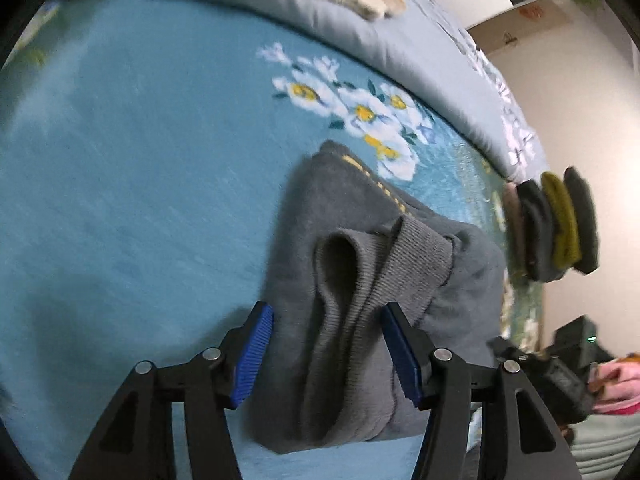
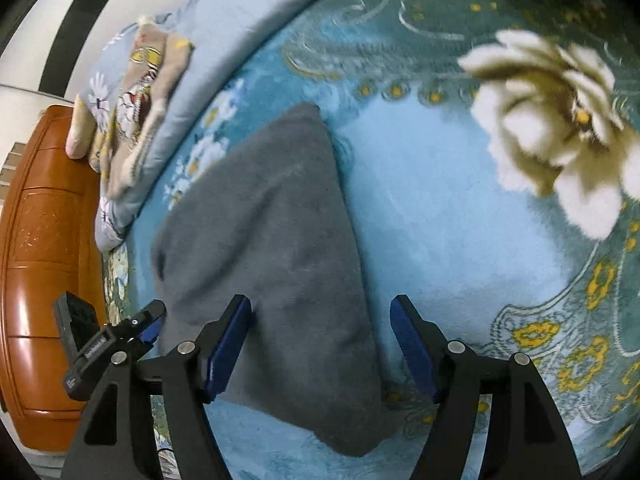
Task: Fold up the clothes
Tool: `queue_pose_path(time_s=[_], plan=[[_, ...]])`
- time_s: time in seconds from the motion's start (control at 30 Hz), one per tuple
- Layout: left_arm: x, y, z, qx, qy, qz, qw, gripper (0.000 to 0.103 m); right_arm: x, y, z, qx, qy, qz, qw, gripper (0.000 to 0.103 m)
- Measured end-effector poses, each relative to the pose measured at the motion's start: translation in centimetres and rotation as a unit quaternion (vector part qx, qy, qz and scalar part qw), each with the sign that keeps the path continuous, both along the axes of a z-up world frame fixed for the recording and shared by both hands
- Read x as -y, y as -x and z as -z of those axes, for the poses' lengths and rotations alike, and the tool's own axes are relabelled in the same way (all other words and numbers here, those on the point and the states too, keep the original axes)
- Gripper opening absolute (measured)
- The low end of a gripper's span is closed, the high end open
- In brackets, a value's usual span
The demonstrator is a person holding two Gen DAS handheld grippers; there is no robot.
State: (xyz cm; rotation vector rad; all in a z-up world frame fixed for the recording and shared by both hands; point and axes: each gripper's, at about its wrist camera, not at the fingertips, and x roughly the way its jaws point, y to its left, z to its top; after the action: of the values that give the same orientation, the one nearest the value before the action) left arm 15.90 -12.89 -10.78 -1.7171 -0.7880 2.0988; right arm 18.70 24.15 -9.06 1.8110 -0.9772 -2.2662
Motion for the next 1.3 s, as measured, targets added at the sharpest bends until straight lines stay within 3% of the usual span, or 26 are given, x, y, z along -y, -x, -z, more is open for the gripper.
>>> queue_pose_path(time_s=[0.17,0.37,0.47,0.57,0.63,0.8,1.1,1.3], plan=[[-0.7,0.0,0.1,-0.008,-0.019,0.013,0.9997,0.068,0.6,1.0,1.0,0.004,0.013,-0.005,1.0,0.073],[-1.7,-0.2,-0.2,-0.033,0.014,0.04,0.9986,0.068,2.0,1.9,1.2,0.003,0.005,-0.024,1.0,0.073],[-2.7,-0.4,-0.6,-0.05,0.046,0.053,0.9963,0.053,2.0,1.8,1.3,0.006,0.003,-0.019,1.0,0.071],[-3.8,-0.7,-1.5,-0.07,0.073,0.063,0.9929,0.038,1.8,1.7,1.2,0.01,-0.002,-0.012,1.0,0.053],[-4.6,-0.7,-2.1,-0.076,0.098,0.068,0.9899,0.035,1.6,1.6,0.9,0.007,0.003,-0.009,1.0,0.043],[-5.6,-0.9,-4.0,-0.076,0.132,0.067,0.986,0.029,1.4,1.7,-0.1,-0.004,0.014,-0.012,1.0,0.031],[-8.8,-1.4,-9.0,-0.115,0.115,0.085,0.9831,0.026,-0.9,0.7,-4.0,-0.041,0.027,-0.012,0.999,0.027],[-14.5,0.7,-14.9,-0.168,0.063,0.119,0.9765,0.025,-6.0,0.2,-9.8,-0.087,0.016,-0.003,0.996,0.027]])
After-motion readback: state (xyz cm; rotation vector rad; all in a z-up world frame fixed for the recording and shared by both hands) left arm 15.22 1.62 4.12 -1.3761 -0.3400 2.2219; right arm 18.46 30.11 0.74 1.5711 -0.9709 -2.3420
